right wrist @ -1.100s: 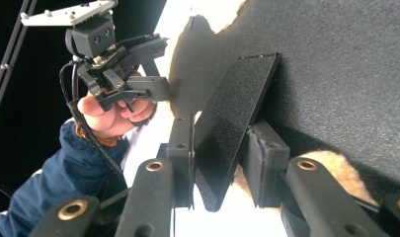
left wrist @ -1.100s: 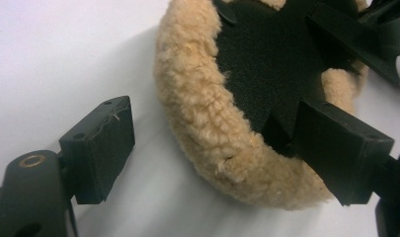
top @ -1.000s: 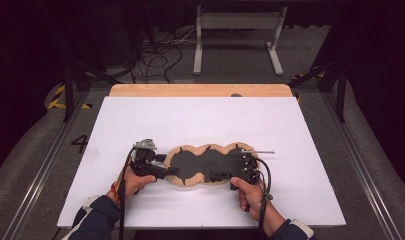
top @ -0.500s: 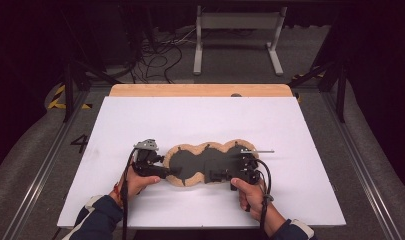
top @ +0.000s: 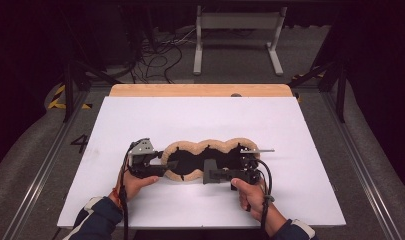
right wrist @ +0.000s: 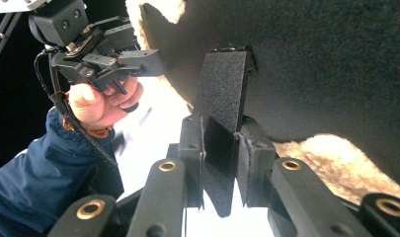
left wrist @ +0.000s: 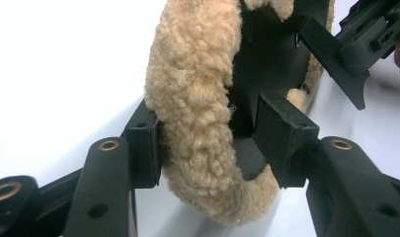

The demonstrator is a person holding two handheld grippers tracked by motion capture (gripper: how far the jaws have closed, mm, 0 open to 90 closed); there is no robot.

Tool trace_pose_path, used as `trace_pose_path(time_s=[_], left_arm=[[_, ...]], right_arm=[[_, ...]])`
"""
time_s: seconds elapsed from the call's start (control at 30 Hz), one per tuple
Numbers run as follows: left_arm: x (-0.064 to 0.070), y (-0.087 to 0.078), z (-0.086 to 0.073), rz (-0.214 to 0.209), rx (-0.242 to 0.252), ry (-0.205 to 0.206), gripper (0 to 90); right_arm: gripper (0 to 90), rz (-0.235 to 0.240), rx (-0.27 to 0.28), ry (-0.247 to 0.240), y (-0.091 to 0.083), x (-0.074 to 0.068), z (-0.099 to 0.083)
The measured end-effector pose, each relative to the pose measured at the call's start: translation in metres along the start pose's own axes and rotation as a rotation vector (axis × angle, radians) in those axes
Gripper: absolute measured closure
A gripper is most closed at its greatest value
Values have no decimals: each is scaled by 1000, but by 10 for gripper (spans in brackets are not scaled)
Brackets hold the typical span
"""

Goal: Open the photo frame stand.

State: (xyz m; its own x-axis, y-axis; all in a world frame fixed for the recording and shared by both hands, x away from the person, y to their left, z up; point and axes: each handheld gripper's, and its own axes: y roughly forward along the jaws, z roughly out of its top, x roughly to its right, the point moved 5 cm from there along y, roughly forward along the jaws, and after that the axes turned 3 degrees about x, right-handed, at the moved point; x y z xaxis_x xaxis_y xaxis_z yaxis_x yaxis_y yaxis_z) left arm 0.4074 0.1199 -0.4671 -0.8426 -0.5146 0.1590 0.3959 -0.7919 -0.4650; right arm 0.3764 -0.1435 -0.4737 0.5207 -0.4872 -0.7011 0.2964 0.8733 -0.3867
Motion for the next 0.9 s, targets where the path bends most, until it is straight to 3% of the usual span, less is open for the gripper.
trace_pose_path(time_s=[0.1, 0.13, 0.23, 0.3, 0.57, 0.7, 0.8, 0.9], left_arm=[[-6, 3, -3, -54, 19, -53, 483], [-7, 5, -3, -64, 12, -51, 471], [-11, 14, -9, -58, -40, -61, 380], [-12, 16, -9, -73, -36, -87, 373], [-14, 16, -11, -99, -54, -107, 373], [-9, 9, -4, -61, -20, -49, 460], [-6, 6, 1, 7, -18, 32, 504], [-3, 6, 4, 62, -26, 86, 518]], right_arm=[[758, -8, -3, -16, 0, -1, 0], [762, -32, -15, -37, 1, 0, -1], [783, -68, -35, -48, 3, 2, -3], [781, -66, -35, -45, 4, 2, -4], [782, -59, -24, -78, 5, -1, -1], [783, -82, -24, -89, 4, 2, -1], [780, -72, -6, -82, 2, 3, 1], [762, -77, 15, -81, -1, 1, 6]])
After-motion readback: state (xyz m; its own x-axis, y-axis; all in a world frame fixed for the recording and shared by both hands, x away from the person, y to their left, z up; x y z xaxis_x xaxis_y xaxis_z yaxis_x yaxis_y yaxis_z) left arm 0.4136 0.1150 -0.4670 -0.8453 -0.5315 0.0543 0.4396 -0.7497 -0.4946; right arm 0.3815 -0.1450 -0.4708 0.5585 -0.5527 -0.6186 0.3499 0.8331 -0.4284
